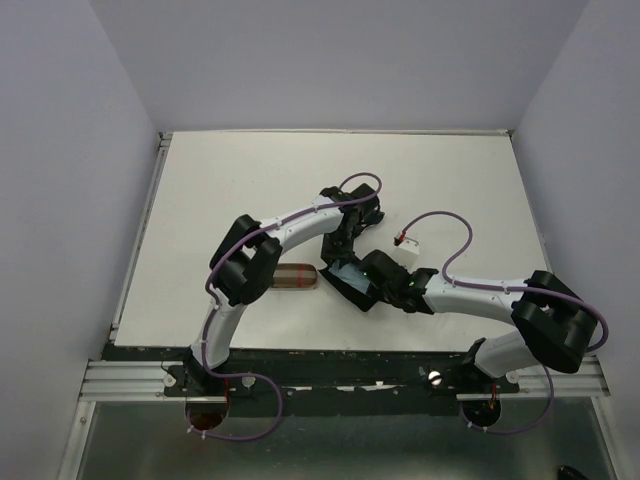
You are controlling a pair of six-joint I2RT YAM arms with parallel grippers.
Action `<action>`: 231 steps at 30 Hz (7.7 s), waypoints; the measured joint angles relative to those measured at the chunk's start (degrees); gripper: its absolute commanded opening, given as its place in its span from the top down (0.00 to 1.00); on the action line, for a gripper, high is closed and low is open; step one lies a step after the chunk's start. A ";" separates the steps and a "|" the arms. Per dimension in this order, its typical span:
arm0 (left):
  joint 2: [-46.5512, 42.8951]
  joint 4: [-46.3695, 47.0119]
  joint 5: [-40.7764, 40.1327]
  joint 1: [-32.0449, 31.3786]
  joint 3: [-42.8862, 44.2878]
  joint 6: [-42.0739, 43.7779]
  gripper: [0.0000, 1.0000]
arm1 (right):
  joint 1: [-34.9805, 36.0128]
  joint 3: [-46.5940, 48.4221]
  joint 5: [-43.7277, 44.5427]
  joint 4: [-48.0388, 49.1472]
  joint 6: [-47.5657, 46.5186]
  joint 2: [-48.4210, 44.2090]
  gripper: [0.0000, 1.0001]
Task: Organize the sunglasses
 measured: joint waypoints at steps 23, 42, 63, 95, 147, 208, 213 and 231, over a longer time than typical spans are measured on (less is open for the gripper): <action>-4.04 2.67 0.57 0.26 -4.28 -2.14 0.68 | 0.00 -0.61 -0.48 1.42 -0.31 0.00 0.99; -0.81 1.97 1.20 0.26 -3.72 -3.76 0.87 | 0.00 -1.05 -1.64 3.13 -0.66 0.00 0.99; -3.28 9.81 3.50 0.22 -6.12 -2.01 1.00 | 0.00 -4.24 -1.70 6.05 -0.68 -3.58 0.99; -4.28 7.63 2.01 0.94 -8.17 -3.10 0.54 | 0.00 -4.66 -0.70 6.95 -0.61 -3.37 0.99; -8.15 16.46 8.04 1.27 -11.63 -2.27 1.00 | 0.00 -9.29 -0.70 11.93 -0.66 -9.27 0.99; -8.87 15.13 2.36 0.85 -11.87 -2.16 0.87 | 0.00 -14.38 1.68 14.03 9.49 -11.45 0.65; -8.87 14.73 1.92 0.85 -11.85 -2.62 0.72 | 0.00 -13.00 1.53 10.54 7.41 -14.43 0.61; -17.57 15.30 1.46 0.85 -16.70 -3.15 0.58 | 0.00 -4.87 -2.12 8.94 -9.14 -11.41 0.80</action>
